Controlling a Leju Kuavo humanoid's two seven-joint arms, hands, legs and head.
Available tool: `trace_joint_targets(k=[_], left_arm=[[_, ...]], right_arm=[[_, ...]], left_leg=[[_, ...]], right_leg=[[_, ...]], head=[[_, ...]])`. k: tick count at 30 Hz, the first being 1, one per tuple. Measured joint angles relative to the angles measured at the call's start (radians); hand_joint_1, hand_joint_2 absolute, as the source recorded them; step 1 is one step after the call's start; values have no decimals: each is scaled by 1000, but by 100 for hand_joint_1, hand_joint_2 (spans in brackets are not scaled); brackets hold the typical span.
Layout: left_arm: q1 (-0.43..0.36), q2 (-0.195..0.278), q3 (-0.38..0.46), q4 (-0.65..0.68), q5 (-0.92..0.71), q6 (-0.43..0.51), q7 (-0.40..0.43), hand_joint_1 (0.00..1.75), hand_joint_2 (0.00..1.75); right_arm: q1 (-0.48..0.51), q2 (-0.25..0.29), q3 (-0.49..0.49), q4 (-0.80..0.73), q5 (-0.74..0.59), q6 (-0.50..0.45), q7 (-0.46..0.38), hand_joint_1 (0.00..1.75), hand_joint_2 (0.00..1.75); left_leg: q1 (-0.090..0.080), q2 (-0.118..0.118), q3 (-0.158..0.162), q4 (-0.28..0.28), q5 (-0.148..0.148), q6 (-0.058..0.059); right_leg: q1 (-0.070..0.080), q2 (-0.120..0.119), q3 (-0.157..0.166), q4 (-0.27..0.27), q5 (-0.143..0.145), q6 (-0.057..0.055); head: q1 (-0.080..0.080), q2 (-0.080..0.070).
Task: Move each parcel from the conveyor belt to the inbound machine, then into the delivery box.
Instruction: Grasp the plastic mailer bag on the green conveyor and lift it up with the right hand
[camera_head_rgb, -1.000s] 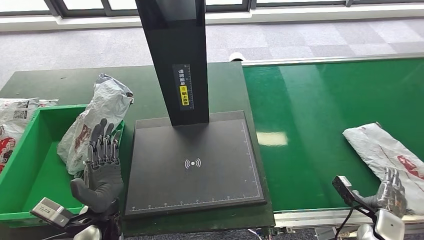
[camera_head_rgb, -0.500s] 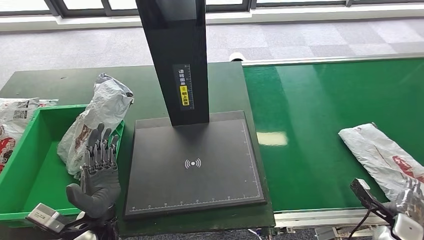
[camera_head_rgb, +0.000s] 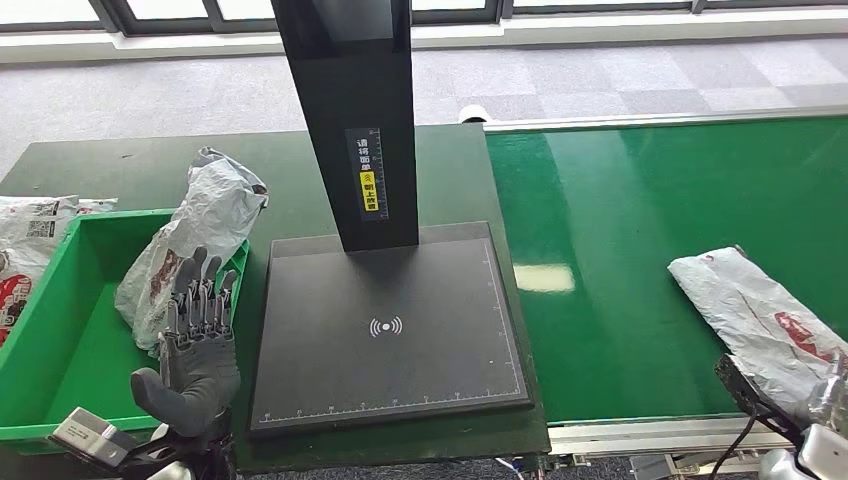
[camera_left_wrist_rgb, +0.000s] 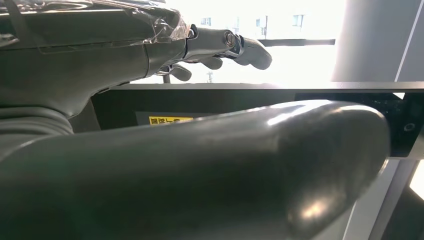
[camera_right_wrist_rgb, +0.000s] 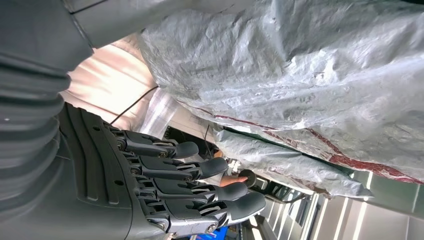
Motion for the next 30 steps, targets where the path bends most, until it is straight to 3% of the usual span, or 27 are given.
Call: trace_joint_targets(k=[8, 16, 23, 27, 30], left_arm=[[0, 0, 0, 0, -1, -1, 0, 0, 0], [-9, 0, 0, 10, 2, -15, 0, 0, 0], [-33, 0, 0, 38, -3, -34, 0, 0, 0], [-48, 0, 0, 60, -4, -45, 0, 0, 0], [-56, 0, 0, 75, -4, -48, 1, 0, 0]], right_arm=[[-13, -14, 0, 26, 7, 31, 28, 0, 175], [-39, -9, 0, 65, 38, 127, 50, 0, 175], [-55, 4, -1, 77, 35, 226, 16, 4, 175], [-52, 16, -11, 78, 26, 267, -23, 175, 175], [-39, 27, -22, 78, 8, 244, -74, 175, 175]], left_leg=[[0, 0, -1, 0, 0, 0], [0, 0, -5, 0, 0, 0], [1, 4, -1, 0, -2, 1], [3, 4, 2, 1, -2, 2], [5, 5, 3, 1, -2, 3]], right_leg=[[0, 0, 0, 0, 0, 0], [0, 0, 1, 0, 0, 0], [1, 3, 5, -2, 0, 1], [3, 3, 9, -5, 1, 2], [5, 5, 12, -7, 2, 3]], head=[[0, 0], [0, 0], [0, 0], [0, 0], [0, 0]])
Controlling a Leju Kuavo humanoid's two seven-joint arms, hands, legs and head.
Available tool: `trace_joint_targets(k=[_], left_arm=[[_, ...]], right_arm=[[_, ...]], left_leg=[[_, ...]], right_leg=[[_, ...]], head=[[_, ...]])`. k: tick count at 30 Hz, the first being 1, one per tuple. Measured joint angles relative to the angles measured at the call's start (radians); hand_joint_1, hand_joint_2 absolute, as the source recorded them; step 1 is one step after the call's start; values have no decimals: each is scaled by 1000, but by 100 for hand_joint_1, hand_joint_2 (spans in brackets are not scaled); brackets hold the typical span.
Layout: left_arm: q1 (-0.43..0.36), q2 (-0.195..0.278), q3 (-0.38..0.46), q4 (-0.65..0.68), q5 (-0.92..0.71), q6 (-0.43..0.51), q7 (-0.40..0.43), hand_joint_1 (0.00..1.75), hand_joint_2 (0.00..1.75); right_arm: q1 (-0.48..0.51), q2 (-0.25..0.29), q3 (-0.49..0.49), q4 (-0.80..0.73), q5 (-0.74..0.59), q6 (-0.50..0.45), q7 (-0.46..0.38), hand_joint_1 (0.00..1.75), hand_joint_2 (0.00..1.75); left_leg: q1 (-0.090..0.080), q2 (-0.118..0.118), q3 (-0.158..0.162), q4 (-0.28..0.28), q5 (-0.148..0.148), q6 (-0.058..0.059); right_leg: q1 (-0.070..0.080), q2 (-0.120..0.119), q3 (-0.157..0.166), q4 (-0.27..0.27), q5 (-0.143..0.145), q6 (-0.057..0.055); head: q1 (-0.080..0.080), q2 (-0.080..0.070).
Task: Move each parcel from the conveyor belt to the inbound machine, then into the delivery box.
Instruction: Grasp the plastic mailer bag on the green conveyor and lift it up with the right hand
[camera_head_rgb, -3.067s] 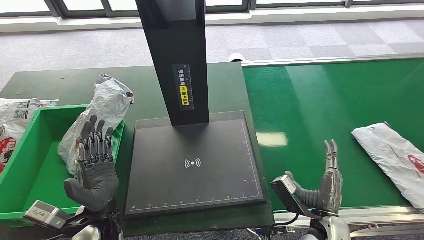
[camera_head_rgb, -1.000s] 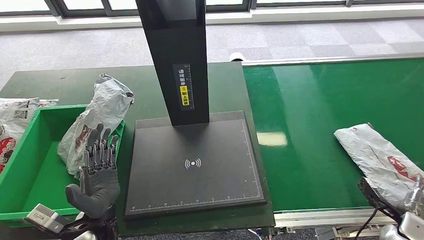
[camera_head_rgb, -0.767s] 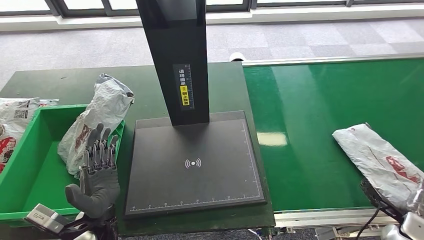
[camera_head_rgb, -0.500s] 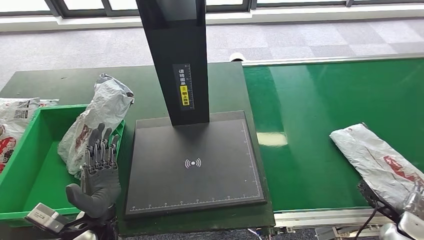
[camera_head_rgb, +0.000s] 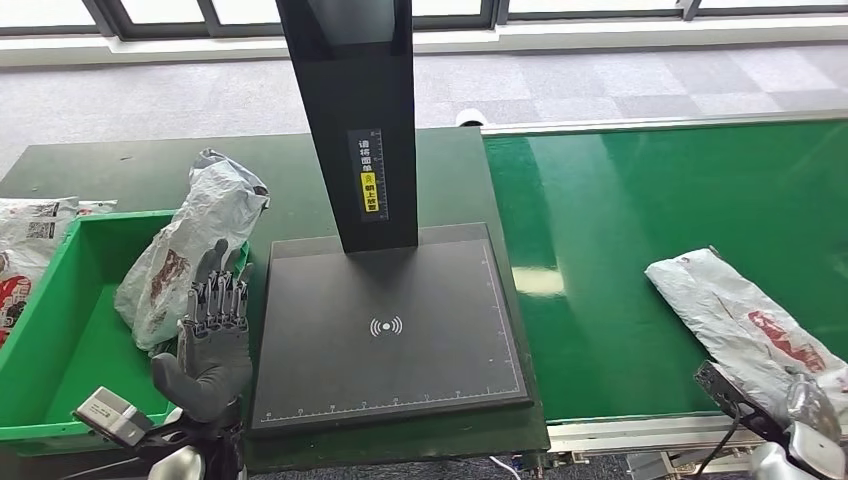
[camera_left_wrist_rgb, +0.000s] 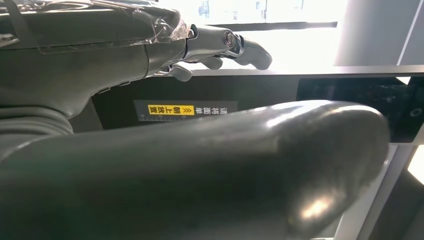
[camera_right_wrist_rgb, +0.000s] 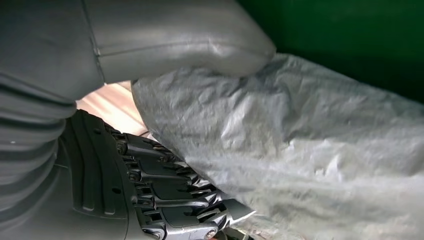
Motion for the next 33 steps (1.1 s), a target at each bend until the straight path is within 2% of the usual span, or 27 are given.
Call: trace_joint_targets(k=[11, 22, 26, 29, 33], left_arm=[[-9, 0, 0, 26, -1, 0, 0, 0, 0], [-9, 0, 0, 26, -2, 6, 0, 0, 0], [7, 0, 0, 16, -8, 34, 0, 0, 0], [16, 0, 0, 7, -9, 44, -1, 0, 0], [21, 0, 0, 4, -8, 54, -1, 0, 0]], right_arm=[[16, 23, -16, -18, -47, -94, -78, 175, 175], [16, 41, -22, -41, -72, -124, -119, 175, 175], [35, 115, -22, -166, -219, -296, -316, 175, 175], [70, 179, -16, -300, -304, -343, -400, 175, 175], [158, 288, 49, -560, -386, -368, -441, 175, 175]], left_leg=[[-1, -1, -1, 1, 0, 1], [-1, -1, -3, 0, 0, 1], [-1, -2, -5, 0, 0, 1], [-1, -3, -6, 0, 0, 1], [0, -6, -4, 0, 1, 0]], right_leg=[[-1, 0, -1, 0, 1, 2], [-1, 0, -3, 0, 1, 2], [-1, -1, -4, 0, 1, 2], [-1, -2, -5, 0, 1, 2], [-1, -5, -7, 2, 0, 1]], head=[[0, 0], [0, 0], [0, 0], [0, 0], [0, 0]])
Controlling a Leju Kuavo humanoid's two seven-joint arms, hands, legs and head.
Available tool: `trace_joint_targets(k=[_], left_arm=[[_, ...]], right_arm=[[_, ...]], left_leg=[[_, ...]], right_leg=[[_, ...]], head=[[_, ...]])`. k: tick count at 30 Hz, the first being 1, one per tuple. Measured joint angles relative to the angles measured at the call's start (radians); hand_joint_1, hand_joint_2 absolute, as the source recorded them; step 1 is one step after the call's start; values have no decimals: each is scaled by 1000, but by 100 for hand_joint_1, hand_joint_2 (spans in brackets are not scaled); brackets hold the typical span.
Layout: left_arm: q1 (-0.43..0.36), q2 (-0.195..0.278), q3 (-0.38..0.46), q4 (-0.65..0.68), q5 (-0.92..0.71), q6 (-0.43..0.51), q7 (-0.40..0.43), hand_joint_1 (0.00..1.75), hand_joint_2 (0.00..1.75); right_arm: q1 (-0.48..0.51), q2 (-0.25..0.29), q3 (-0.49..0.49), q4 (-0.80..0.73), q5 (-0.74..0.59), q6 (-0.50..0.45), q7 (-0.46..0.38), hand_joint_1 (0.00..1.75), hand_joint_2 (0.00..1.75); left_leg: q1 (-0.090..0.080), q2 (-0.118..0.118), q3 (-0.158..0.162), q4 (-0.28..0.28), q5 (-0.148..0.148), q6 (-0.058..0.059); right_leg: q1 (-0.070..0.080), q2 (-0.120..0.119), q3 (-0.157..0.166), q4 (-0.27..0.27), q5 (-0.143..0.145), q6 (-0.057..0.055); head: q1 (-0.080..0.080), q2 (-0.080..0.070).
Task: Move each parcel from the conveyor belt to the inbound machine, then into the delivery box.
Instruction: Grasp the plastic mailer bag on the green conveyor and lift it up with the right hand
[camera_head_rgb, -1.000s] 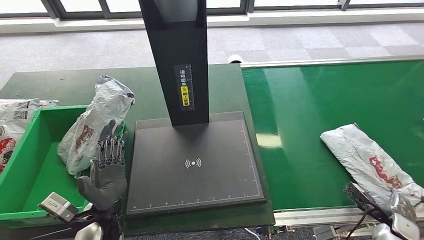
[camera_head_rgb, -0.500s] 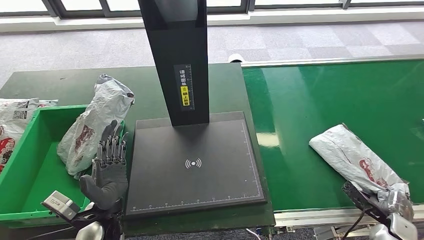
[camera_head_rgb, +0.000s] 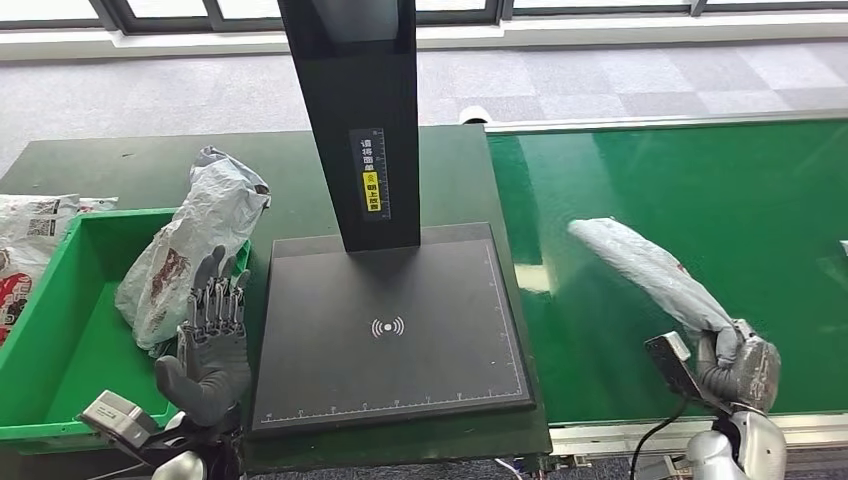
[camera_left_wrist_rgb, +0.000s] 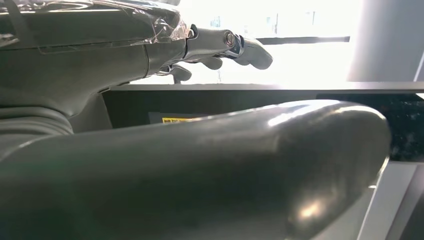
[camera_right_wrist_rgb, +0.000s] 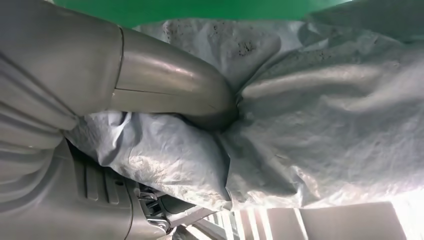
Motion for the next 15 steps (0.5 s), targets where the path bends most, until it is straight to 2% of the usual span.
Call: trace_joint_targets(k=[4, 8, 12, 15], left_arm=[[0, 0, 0, -1, 4, 4, 0, 0, 0], [-3, 0, 0, -1, 6, 4, 0, 0, 0], [-10, 0, 0, 1, 8, 4, 0, 0, 0], [-20, 0, 0, 7, 11, 2, 0, 0, 0]], right_arm=[[78, 95, 119, -241, -32, -34, -42, 175, 175], [133, 160, 253, -413, -36, -44, -69, 175, 175], [171, 193, 379, -517, -43, -47, -75, 175, 175], [186, 205, 454, -553, -23, -50, -47, 175, 175]], left_leg=[[0, 0, 1, 0, 1, -1], [0, 0, 2, 0, 2, -2], [0, 0, 2, 0, 2, -1], [0, 0, 2, 0, 2, -1]], right_leg=[[0, 0, -2, 1, 0, 0], [0, 0, -2, 1, 0, 0], [0, 0, -2, 1, 0, 0], [0, 0, -2, 1, 0, 0]], head=[[0, 0], [0, 0], [0, 0], [0, 0]])
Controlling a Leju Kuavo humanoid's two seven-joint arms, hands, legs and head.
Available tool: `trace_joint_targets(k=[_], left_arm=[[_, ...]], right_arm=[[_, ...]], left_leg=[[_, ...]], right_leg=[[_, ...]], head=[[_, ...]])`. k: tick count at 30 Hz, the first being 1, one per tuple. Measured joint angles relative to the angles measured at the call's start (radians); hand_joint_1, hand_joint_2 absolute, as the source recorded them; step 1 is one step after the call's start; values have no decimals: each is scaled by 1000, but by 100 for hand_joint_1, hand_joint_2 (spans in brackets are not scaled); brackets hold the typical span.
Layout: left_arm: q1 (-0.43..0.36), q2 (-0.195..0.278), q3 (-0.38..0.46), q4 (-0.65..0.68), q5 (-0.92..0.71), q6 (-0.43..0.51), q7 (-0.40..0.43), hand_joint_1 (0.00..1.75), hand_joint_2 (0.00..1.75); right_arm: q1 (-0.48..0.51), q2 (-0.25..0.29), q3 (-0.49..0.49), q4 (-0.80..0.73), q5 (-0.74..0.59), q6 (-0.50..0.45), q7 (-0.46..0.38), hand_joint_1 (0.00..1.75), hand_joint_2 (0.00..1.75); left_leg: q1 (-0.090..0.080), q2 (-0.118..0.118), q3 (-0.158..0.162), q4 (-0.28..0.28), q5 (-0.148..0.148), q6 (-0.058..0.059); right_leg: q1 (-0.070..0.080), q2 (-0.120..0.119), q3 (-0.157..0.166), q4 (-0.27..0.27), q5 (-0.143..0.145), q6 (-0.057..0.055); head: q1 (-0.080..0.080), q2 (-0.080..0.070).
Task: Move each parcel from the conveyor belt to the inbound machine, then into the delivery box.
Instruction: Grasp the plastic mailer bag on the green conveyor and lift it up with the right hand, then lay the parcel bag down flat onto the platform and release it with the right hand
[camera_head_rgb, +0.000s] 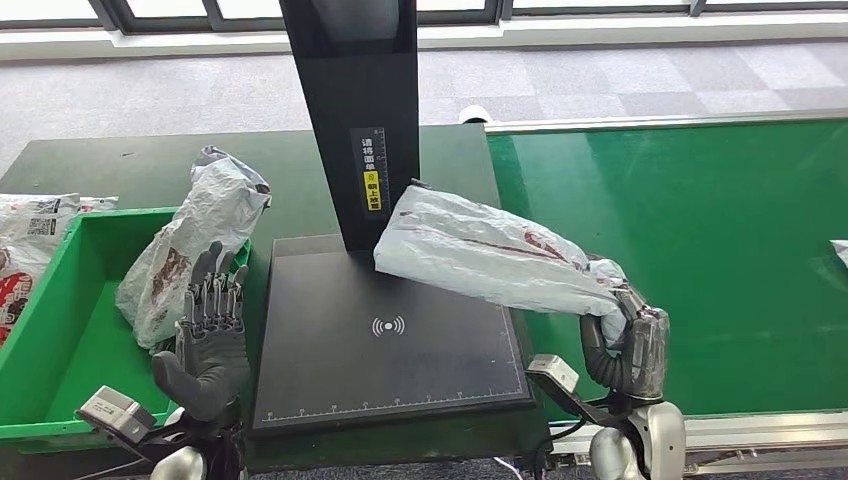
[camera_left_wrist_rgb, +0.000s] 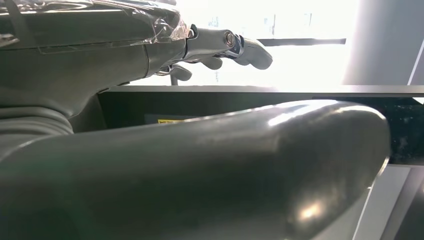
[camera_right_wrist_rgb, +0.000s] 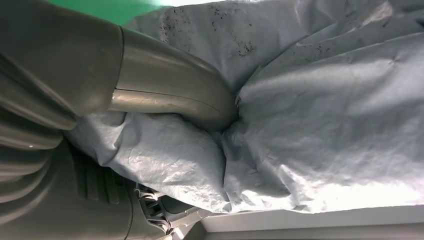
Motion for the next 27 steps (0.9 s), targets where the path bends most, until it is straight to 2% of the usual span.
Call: trace_joint_targets(k=[5, 10, 21, 22, 23, 25, 26, 27], left_arm=[[-24, -4, 0, 20, 4, -7, 0, 0, 0], [-39, -14, -5, 39, -3, -13, 0, 0, 0], [-66, -28, -15, 85, 1, -24, 0, 0, 0], [-67, -28, -15, 88, 4, -26, 0, 0, 0], [-69, -29, -17, 91, 6, -28, 0, 0, 0], [-71, -29, -21, 97, 7, -28, 0, 0, 0], [-72, -29, -23, 100, 7, -28, 0, 0, 0], [-73, -29, -25, 103, 7, -28, 0, 0, 0]], right_arm=[[10, 4, 115, -4, 24, 6, 59, 175, 175], [-14, 4, 186, 55, 15, 25, 114, 175, 175], [-123, 3, 209, 321, -50, -6, 144, 175, 175], [-133, 3, 209, 343, -50, -9, 154, 166, 175], [-144, 3, 209, 366, -50, -11, 163, 139, 175], [-161, 1, 209, 406, -52, -11, 173, 54, 175], [-169, 1, 209, 423, -53, -11, 174, 19, 175], [-177, 1, 209, 440, -53, -13, 175, 2, 175]], left_leg=[[0, 0, 0, 0, 0, 0], [0, 0, 0, 0, 0, 0], [0, 0, 0, 0, 0, 0], [0, 0, 0, 0, 0, 0], [0, 0, 0, 0, 0, 0], [0, 0, 0, 0, 0, 0], [0, 0, 0, 0, 0, 0], [0, 1, 0, 0, 0, 0]], right_leg=[[0, 0, 0, 0, 0, 0], [0, 0, 0, 0, 0, 0], [0, 0, -1, 0, 0, 0], [0, 1, -1, 0, 0, 0], [0, 1, -1, 0, 0, 0], [0, 0, -1, 0, 0, 0], [0, 0, -1, 0, 0, 0], [0, 1, -1, 0, 0, 0]], head=[[0, 0], [0, 0], [0, 0], [0, 0], [0, 0], [0, 0], [0, 0], [0, 0]])
